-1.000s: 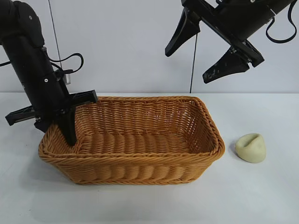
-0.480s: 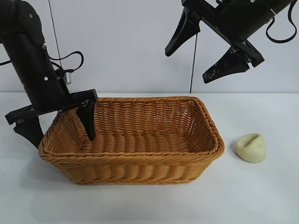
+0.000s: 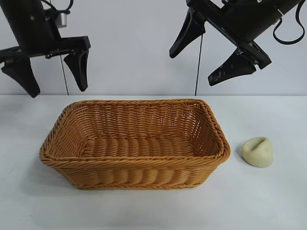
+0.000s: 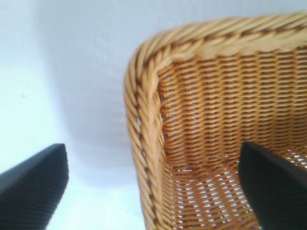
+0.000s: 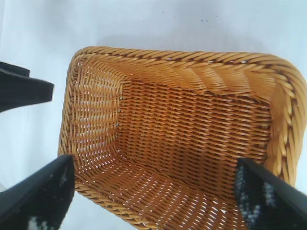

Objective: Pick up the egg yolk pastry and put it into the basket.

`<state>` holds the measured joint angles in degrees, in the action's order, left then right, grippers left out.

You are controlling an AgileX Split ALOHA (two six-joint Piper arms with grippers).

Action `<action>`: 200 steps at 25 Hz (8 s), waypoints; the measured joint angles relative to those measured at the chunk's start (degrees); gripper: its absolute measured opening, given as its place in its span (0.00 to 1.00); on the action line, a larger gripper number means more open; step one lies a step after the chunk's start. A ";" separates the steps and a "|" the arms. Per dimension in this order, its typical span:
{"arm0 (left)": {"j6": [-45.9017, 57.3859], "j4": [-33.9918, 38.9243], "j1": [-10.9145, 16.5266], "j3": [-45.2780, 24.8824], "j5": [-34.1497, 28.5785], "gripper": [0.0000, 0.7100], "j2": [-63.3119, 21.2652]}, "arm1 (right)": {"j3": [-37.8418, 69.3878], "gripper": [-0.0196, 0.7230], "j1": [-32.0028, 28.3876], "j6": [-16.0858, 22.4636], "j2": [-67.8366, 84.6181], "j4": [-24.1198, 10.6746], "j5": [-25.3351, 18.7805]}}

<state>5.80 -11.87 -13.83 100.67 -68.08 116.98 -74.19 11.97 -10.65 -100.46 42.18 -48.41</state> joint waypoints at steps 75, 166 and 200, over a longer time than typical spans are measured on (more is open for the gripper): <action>-5.31 9.31 12.44 -71.86 6.86 0.98 -116.81 | 0.00 0.89 0.00 0.17 0.00 -1.51 -1.76; -5.36 9.18 12.44 -71.92 6.81 0.98 -117.38 | -9.87 0.01 18.47 17.77 -11.43 -24.67 -0.12; -5.37 9.18 12.44 -71.92 6.86 0.98 -117.38 | -26.48 0.90 18.96 21.02 -14.00 -41.79 -12.40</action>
<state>0.43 -2.69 -1.39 28.75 -61.22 -0.40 -100.67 30.93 10.37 -114.46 0.39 -60.81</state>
